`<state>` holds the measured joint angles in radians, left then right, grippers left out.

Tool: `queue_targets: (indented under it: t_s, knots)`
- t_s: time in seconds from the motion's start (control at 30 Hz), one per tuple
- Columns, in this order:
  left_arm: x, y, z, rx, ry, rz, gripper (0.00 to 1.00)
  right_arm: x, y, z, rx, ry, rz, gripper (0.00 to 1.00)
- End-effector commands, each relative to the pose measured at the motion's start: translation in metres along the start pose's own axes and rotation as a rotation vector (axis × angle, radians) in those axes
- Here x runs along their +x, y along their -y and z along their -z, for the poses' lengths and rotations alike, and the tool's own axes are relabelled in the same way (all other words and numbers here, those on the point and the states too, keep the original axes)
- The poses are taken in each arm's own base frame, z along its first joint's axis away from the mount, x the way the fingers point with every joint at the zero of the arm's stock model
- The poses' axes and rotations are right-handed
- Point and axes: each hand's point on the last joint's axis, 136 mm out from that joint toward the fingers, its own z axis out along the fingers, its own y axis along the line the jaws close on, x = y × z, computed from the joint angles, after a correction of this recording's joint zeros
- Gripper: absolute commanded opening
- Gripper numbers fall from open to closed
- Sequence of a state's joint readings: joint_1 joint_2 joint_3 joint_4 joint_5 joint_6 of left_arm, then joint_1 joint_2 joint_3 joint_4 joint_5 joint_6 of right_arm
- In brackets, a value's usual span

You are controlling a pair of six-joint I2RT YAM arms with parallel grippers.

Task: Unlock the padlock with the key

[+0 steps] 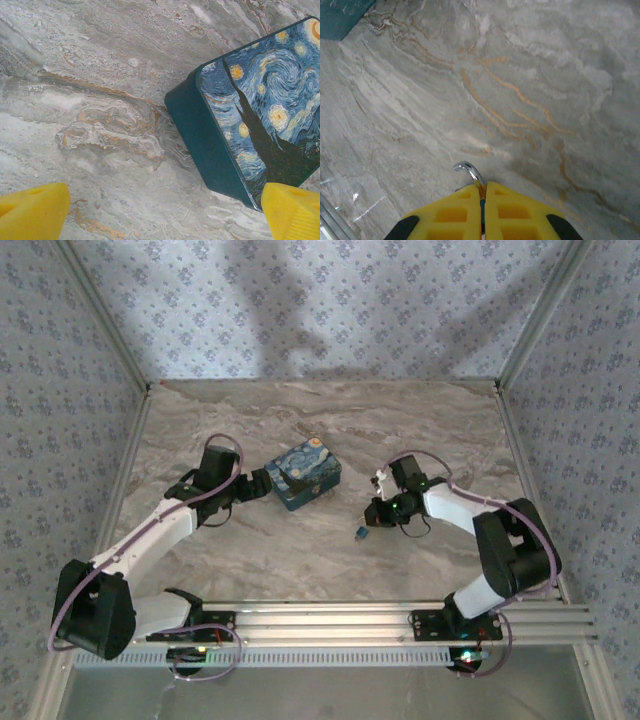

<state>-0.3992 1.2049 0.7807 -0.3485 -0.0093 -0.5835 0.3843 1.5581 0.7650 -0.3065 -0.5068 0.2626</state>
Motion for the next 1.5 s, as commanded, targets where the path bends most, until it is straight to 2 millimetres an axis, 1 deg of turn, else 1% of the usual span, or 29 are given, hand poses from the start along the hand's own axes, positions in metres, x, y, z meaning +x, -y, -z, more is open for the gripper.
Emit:
queue_targets:
  t_s: [0.0, 0.07, 0.13, 0.23, 0.37, 0.43, 0.53, 0.6, 0.63, 0.7, 0.73, 0.77, 0.83, 0.9, 0.93, 1.07, 1.1, 1.17, 1.27, 1.37, 1.4, 1.47]
  knots:
    - [-0.002, -0.003, 0.005, -0.011, 0.007, -0.012, 0.98, -0.016, 0.002, -0.001, -0.003, 0.032, 0.024, 0.17]
    - [-0.004, -0.003, 0.006, -0.011, 0.013, -0.011, 0.98, -0.022, 0.004, 0.001, 0.009, 0.058, 0.025, 0.25]
    - [-0.007, -0.001, 0.009, -0.009, 0.023, -0.014, 0.98, -0.029, 0.005, 0.008, 0.02, 0.088, 0.03, 0.3]
    - [-0.014, 0.001, 0.014, -0.007, 0.046, -0.022, 0.98, -0.039, 0.008, 0.026, 0.058, 0.155, 0.035, 0.36]
    - [-0.031, -0.003, 0.023, -0.038, 0.109, -0.053, 0.98, -0.057, 0.019, 0.069, 0.148, 0.326, 0.047, 0.47]
    - [-0.043, -0.013, 0.029, -0.09, 0.17, -0.071, 0.98, -0.065, 0.028, 0.095, 0.207, 0.437, 0.045, 0.53]
    - [-0.065, -0.037, 0.043, -0.2, 0.31, -0.087, 0.98, -0.074, 0.05, 0.136, 0.318, 0.609, 0.025, 0.66]
    - [-0.078, -0.052, 0.053, -0.249, 0.414, -0.104, 0.98, -0.073, 0.072, 0.164, 0.421, 0.713, -0.004, 0.79]
    - [-0.083, -0.056, 0.057, -0.259, 0.456, -0.116, 0.98, -0.072, 0.08, 0.174, 0.464, 0.753, -0.013, 0.84]
    - [-0.089, -0.062, 0.063, -0.264, 0.538, -0.172, 0.98, -0.065, 0.106, 0.193, 0.565, 0.826, -0.051, 0.97]
    - [-0.089, -0.064, 0.064, -0.267, 0.567, -0.204, 0.98, -0.062, 0.117, 0.199, 0.604, 0.854, -0.066, 1.0]
    - [-0.088, -0.066, 0.064, -0.27, 0.598, -0.241, 0.98, -0.059, 0.126, 0.203, 0.64, 0.876, -0.056, 1.0]
    - [-0.087, -0.076, 0.065, -0.299, 0.638, -0.269, 0.98, -0.055, 0.141, 0.201, 0.693, 0.903, -0.009, 1.0]
    - [-0.086, -0.092, 0.063, -0.339, 0.637, -0.247, 0.98, -0.054, 0.151, 0.197, 0.718, 0.946, 0.02, 1.0]
    - [-0.084, -0.098, 0.061, -0.353, 0.63, -0.244, 0.98, -0.059, 0.152, 0.199, 0.713, 0.981, 0.037, 1.0]
    - [-0.078, -0.122, 0.045, -0.402, 0.607, -0.235, 0.98, -0.071, 0.157, 0.19, 0.694, 1.031, 0.086, 1.0]
    - [-0.078, -0.126, 0.039, -0.398, 0.606, -0.237, 0.98, -0.075, 0.157, 0.189, 0.688, 1.046, 0.1, 1.0]
    - [-0.076, -0.13, 0.027, -0.383, 0.6, -0.239, 0.98, -0.081, 0.159, 0.184, 0.683, 1.065, 0.131, 1.0]
    - [-0.077, -0.131, 0.01, -0.35, 0.605, -0.266, 0.98, -0.088, 0.161, 0.177, 0.656, 1.07, 0.149, 1.0]
    - [-0.079, -0.131, -0.002, -0.317, 0.626, -0.285, 0.98, -0.092, 0.166, 0.162, 0.633, 1.047, 0.172, 1.0]
    - [-0.082, -0.129, -0.005, -0.31, 0.634, -0.296, 0.98, -0.091, 0.169, 0.154, 0.628, 1.035, 0.176, 1.0]
    - [-0.084, -0.125, -0.011, -0.297, 0.616, -0.342, 0.98, -0.097, 0.169, 0.149, 0.612, 1.033, 0.194, 1.0]
